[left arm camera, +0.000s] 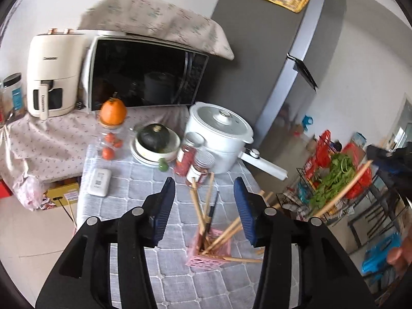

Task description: Organize utensils

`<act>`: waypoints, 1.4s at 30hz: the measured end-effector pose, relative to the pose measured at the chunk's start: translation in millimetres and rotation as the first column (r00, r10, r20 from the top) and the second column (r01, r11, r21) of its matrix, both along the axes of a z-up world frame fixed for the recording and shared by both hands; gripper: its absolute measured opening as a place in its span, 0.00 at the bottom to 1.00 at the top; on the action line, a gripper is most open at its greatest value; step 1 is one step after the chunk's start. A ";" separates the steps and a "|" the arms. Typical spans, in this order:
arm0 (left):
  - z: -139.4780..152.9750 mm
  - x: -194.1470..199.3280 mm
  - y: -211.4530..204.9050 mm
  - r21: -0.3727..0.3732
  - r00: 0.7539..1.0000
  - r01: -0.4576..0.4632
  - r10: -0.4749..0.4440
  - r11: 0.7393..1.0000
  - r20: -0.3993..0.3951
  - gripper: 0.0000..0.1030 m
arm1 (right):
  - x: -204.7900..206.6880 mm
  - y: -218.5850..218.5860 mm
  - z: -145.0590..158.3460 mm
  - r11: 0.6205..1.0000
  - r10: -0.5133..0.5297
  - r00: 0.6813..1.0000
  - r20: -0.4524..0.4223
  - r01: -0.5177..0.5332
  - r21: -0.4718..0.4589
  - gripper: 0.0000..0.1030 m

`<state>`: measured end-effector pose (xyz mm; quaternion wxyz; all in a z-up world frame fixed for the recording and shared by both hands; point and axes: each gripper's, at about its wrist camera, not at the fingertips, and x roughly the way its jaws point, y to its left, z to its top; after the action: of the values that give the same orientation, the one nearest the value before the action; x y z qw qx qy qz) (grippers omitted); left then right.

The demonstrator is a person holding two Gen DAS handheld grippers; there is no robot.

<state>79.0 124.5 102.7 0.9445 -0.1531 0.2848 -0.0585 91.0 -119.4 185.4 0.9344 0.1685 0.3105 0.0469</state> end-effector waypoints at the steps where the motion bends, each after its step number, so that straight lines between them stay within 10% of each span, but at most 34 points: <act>1: -3.3 -0.8 3.3 0.000 1.000 -0.005 0.005 1.000 -0.001 0.45 | 5.2 6.3 -4.3 1.000 0.005 1.000 -0.011 -0.005 -0.007 0.05; 10: -17.8 4.9 15.2 0.002 0.999 -0.005 0.005 1.000 -0.040 0.58 | 50.1 52.9 -63.5 0.998 0.024 0.997 -0.068 -0.027 -0.054 0.06; 19: -13.0 -15.2 2.0 0.065 0.998 -0.067 0.066 0.996 0.021 0.93 | 16.8 40.3 -86.2 0.991 -0.044 0.998 -0.042 0.038 -0.132 0.65; 26: -21.7 -36.9 -42.2 0.210 0.991 -0.114 0.096 0.971 0.097 0.93 | -43.0 4.6 -109.6 0.934 -0.202 0.978 0.058 0.210 -0.288 0.92; 42: -56.6 -60.5 -111.7 0.371 0.995 -0.048 0.013 0.927 0.096 0.93 | -84.7 -67.2 -152.7 0.909 -0.342 0.938 0.062 0.347 -0.231 0.93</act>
<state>18.5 12.8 46.1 0.9692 0.0275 0.2445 0.0045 6.3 -186.5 32.7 0.9444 0.1068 0.2699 -0.1544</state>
